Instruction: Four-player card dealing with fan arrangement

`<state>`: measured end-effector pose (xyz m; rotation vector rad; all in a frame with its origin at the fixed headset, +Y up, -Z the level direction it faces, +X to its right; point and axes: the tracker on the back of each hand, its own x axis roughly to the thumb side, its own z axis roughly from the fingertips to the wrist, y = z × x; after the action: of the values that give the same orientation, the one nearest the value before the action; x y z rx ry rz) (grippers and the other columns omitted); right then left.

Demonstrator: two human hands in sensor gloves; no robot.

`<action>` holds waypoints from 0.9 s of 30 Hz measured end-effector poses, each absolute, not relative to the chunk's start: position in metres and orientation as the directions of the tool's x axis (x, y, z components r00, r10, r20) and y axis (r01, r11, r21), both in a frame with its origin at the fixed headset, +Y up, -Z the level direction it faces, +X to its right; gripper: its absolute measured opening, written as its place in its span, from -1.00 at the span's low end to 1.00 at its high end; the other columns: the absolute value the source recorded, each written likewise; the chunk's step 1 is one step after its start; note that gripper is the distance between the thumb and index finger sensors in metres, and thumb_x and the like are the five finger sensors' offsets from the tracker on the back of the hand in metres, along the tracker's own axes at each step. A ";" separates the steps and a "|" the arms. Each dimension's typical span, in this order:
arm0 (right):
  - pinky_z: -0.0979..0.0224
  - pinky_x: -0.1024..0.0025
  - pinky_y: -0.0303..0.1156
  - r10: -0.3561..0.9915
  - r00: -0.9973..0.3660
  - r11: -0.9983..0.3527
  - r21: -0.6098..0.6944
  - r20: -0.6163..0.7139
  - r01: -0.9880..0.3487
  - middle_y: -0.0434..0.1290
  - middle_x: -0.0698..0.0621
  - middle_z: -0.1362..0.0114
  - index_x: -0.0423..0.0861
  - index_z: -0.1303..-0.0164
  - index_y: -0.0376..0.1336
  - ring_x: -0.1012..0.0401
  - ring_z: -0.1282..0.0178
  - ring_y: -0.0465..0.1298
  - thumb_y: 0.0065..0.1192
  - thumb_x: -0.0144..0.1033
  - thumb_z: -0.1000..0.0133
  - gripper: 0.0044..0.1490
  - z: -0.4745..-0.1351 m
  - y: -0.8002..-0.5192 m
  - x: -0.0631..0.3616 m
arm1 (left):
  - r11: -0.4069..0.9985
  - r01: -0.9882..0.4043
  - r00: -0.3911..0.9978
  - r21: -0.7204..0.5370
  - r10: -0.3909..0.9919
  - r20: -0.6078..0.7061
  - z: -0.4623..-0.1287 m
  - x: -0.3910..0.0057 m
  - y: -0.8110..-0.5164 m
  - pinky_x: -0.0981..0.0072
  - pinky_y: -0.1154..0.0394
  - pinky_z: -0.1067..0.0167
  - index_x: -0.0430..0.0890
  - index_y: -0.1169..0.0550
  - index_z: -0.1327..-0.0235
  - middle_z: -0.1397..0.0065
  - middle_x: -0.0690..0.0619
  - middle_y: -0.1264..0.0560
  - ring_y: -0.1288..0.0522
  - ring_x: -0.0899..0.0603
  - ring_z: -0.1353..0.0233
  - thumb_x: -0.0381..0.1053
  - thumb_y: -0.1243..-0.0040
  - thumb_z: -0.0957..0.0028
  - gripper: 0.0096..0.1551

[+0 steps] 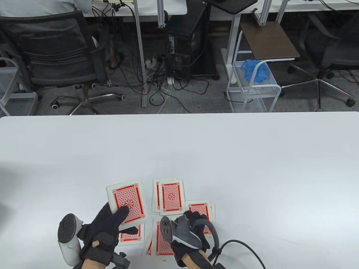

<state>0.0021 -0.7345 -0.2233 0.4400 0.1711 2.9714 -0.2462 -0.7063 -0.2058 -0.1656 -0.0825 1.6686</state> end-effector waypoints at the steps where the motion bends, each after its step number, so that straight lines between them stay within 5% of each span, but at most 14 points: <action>1: -0.36 -0.48 0.25 0.234 -0.933 -0.972 0.080 0.274 -0.220 0.41 -0.28 -0.39 -0.21 -0.11 0.46 -0.31 -0.38 0.42 0.06 -0.05 -0.31 -0.46 -0.222 -0.729 0.006 | -0.104 -0.981 -0.094 -0.161 0.993 -0.064 -0.206 -0.243 -0.707 0.02 -0.80 0.14 0.04 -0.53 -0.42 -0.42 0.07 -0.68 -0.78 -0.28 -0.24 0.07 -0.32 -0.17 -0.46; 4: -0.25 -0.43 0.38 0.619 -0.728 -0.747 -0.065 0.294 -0.661 0.53 -0.30 -0.30 -0.31 -0.33 0.37 -0.29 -0.19 0.57 -0.28 0.00 -0.30 -0.20 -0.214 -0.706 0.025 | -0.083 -0.976 -0.068 -0.204 0.995 -0.077 -0.206 -0.230 -0.710 0.01 -0.80 0.14 0.04 -0.53 -0.42 -0.41 0.07 -0.69 -0.78 -0.28 -0.24 0.07 -0.33 -0.17 -0.46; 7: -0.22 -0.42 0.41 0.752 -0.560 -0.578 -0.059 0.349 -0.814 0.55 -0.30 -0.28 -0.35 -0.41 0.34 -0.29 -0.15 0.59 -0.32 0.13 -0.28 -0.06 -0.210 -0.694 0.030 | -0.079 -0.964 -0.056 -0.255 0.994 -0.094 -0.204 -0.216 -0.714 0.03 -0.80 0.14 0.05 -0.53 -0.42 -0.40 0.08 -0.70 -0.78 -0.27 -0.24 0.08 -0.32 -0.16 -0.46; 10: -0.21 -0.32 0.47 0.667 -0.629 -0.642 -0.120 0.399 -0.758 0.52 -0.16 -0.24 -0.27 -0.38 0.29 -0.15 -0.13 0.61 0.00 0.30 -0.23 -0.10 -0.205 -0.690 0.027 | -0.222 -0.926 -0.185 -0.306 0.972 -0.145 -0.201 -0.199 -0.721 0.02 -0.80 0.12 0.05 -0.52 -0.43 -0.43 0.08 -0.68 -0.78 -0.27 -0.25 0.07 -0.32 -0.17 -0.46; 13: -0.19 -0.26 0.50 0.622 -0.662 -0.656 -0.185 0.418 -0.732 0.52 -0.05 -0.10 -0.18 -0.24 0.31 -0.04 -0.04 0.61 0.17 0.22 -0.21 -0.28 -0.204 -0.686 0.026 | -0.222 -0.930 -0.184 -0.292 0.971 -0.152 -0.197 -0.193 -0.721 0.03 -0.80 0.13 0.05 -0.52 -0.43 -0.43 0.09 -0.67 -0.78 -0.26 -0.25 0.07 -0.32 -0.17 -0.46; 22: -0.20 -0.22 0.50 0.529 -0.703 -0.696 -0.232 0.475 -0.680 0.53 -0.02 -0.03 -0.20 -0.19 0.34 0.01 0.01 0.60 0.22 0.08 -0.19 -0.37 -0.202 -0.677 0.023 | -0.187 -0.938 -0.156 -0.293 0.980 -0.126 -0.201 -0.199 -0.722 0.03 -0.81 0.15 0.06 -0.55 -0.39 -0.39 0.10 -0.70 -0.80 -0.25 -0.22 0.07 -0.38 -0.13 -0.46; 27: -0.22 -0.26 0.48 0.353 -0.815 -0.770 -0.351 0.460 -0.532 0.55 -0.03 -0.03 -0.18 -0.14 0.37 -0.02 -0.02 0.61 0.24 0.02 -0.20 -0.45 -0.197 -0.668 0.022 | -0.073 -0.967 -0.060 -0.243 0.996 -0.060 -0.201 -0.205 -0.717 0.05 -0.82 0.15 0.06 -0.54 -0.40 -0.40 0.11 -0.70 -0.80 -0.24 -0.22 0.07 -0.37 -0.14 -0.46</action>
<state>0.0217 -0.6683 -0.1966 0.5121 -0.6550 2.5231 -0.2050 -0.7166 -0.2006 -0.2375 -0.1543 1.6292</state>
